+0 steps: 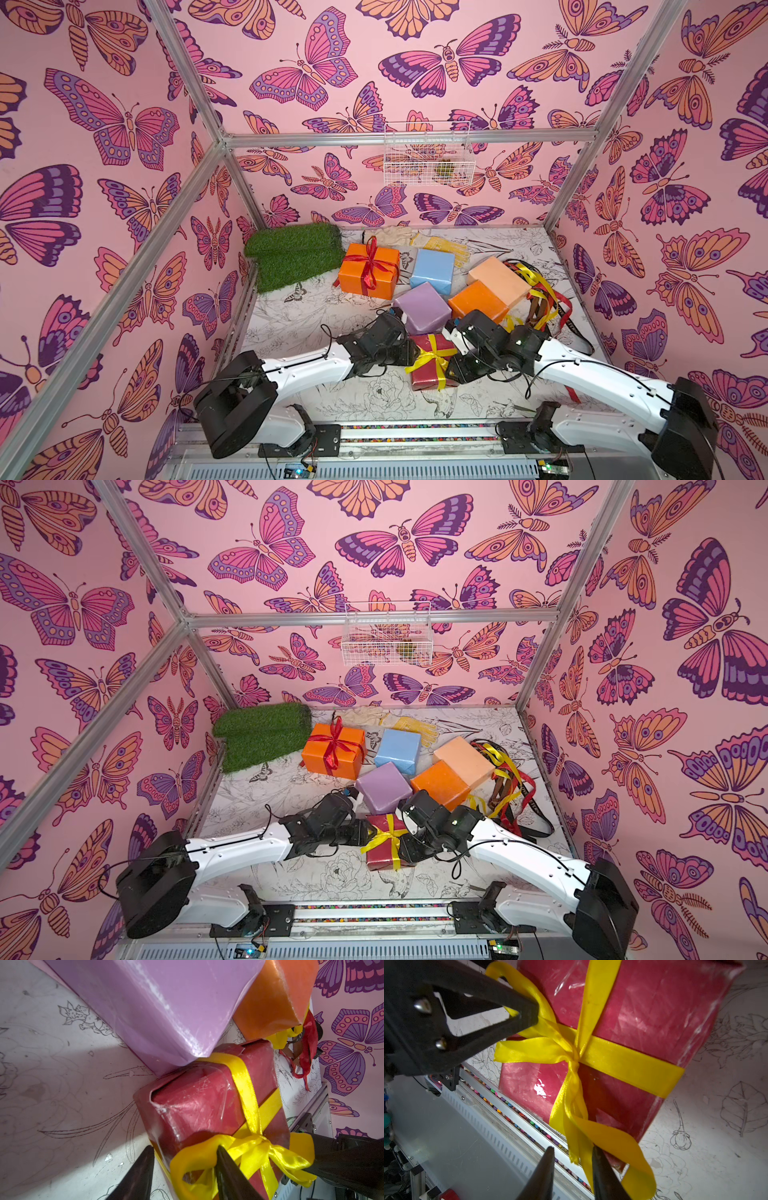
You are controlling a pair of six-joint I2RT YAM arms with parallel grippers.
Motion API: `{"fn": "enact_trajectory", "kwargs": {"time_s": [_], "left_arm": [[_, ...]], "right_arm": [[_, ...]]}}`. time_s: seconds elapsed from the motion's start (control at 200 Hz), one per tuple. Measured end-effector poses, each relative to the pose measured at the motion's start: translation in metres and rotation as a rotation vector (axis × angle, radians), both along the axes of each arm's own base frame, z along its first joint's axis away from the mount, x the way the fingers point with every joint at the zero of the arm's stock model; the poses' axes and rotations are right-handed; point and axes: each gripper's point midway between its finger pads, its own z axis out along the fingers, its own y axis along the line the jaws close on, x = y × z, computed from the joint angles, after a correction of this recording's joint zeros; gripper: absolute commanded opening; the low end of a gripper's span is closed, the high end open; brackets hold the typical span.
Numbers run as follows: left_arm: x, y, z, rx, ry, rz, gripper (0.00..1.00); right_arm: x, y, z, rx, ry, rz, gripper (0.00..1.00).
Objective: Untie the ribbon bows on the gift boxes
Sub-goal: Untie the ribbon from the gift box.
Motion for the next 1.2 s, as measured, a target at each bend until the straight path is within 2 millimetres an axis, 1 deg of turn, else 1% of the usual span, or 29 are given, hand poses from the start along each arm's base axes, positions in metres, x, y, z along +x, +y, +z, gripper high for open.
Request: {"fn": "enact_trajectory", "kwargs": {"time_s": [0.08, 0.235, 0.356, 0.411, 0.541, 0.721, 0.907, 1.202], "left_arm": [[0.000, 0.000, 0.000, 0.000, 0.000, 0.000, 0.50], [0.000, 0.000, 0.000, 0.000, 0.000, 0.000, 0.50], [0.000, 0.000, 0.000, 0.000, 0.000, 0.000, 0.50], [0.000, 0.000, 0.000, 0.000, 0.000, 0.000, 0.50], [0.000, 0.000, 0.000, 0.000, 0.000, 0.000, 0.50], [0.000, 0.000, 0.000, 0.000, 0.001, 0.000, 0.50], [0.000, 0.000, 0.000, 0.000, 0.000, 0.000, 0.50], [-0.001, -0.003, 0.001, -0.013, 0.002, -0.008, 0.50]], "right_arm": [[0.002, 0.004, 0.000, 0.011, 0.000, 0.003, 0.32], [0.004, 0.009, -0.003, 0.018, 0.008, 0.004, 0.26], [0.004, 0.012, -0.002, 0.031, 0.009, 0.003, 0.16], [0.005, 0.012, -0.002, 0.033, 0.009, 0.000, 0.10], [0.005, 0.012, -0.002, 0.034, 0.011, -0.002, 0.00], [0.005, 0.013, 0.003, 0.037, 0.007, -0.001, 0.00], [0.010, 0.020, 0.022, 0.072, -0.016, 0.008, 0.00], [0.013, 0.029, 0.070, 0.184, -0.098, 0.035, 0.00]]}}
